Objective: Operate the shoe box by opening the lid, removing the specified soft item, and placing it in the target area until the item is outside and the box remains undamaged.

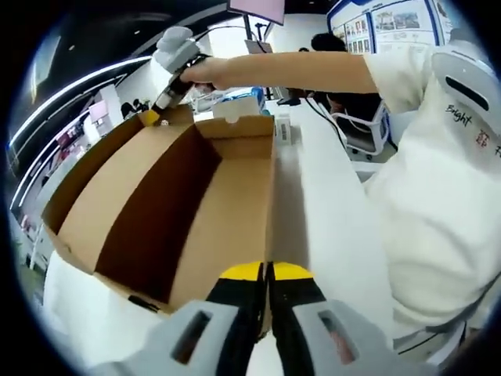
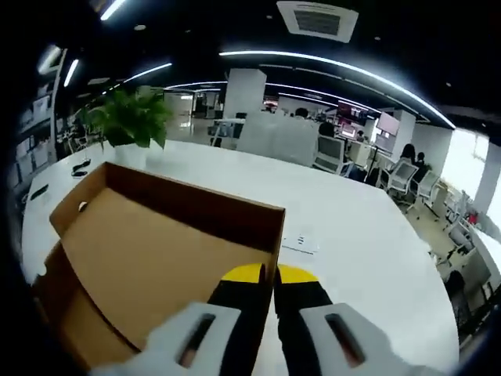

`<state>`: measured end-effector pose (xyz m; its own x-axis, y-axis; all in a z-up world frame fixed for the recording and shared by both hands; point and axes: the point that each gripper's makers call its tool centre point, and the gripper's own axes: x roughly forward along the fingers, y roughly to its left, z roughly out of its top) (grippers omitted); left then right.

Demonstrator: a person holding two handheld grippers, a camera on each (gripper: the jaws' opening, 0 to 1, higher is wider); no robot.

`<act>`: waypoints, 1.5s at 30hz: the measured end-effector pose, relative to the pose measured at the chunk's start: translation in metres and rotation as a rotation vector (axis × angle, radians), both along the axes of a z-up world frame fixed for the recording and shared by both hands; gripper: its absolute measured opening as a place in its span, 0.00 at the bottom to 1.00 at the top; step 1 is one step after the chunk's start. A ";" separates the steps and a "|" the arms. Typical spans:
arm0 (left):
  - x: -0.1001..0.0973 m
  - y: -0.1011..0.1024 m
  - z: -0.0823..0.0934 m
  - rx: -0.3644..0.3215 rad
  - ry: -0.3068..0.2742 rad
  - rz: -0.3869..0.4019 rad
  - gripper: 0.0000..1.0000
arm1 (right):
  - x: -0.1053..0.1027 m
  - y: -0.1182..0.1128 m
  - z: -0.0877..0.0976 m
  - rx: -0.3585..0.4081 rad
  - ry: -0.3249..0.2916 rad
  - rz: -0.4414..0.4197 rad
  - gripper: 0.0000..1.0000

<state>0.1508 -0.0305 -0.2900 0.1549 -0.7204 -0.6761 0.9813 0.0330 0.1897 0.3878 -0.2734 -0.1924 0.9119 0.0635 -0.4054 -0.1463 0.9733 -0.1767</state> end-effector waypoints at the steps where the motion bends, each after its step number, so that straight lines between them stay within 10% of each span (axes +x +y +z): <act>1: 0.000 -0.001 0.000 -0.003 0.024 0.012 0.02 | -0.001 -0.001 0.002 -0.008 -0.007 0.004 0.03; 11: 0.002 0.000 0.000 0.005 0.050 0.061 0.03 | -0.021 -0.006 0.034 0.092 -0.217 -0.052 0.01; 17: 0.014 0.000 0.003 0.014 0.009 0.113 0.08 | -0.033 -0.004 0.028 0.093 -0.232 -0.057 0.00; 19: 0.005 0.001 0.002 0.034 0.089 0.116 0.07 | -0.039 0.002 0.034 0.133 -0.264 -0.031 0.00; 45: 0.027 0.004 0.004 -0.002 -0.054 0.129 0.09 | -0.080 0.014 0.045 0.124 -0.331 -0.002 0.00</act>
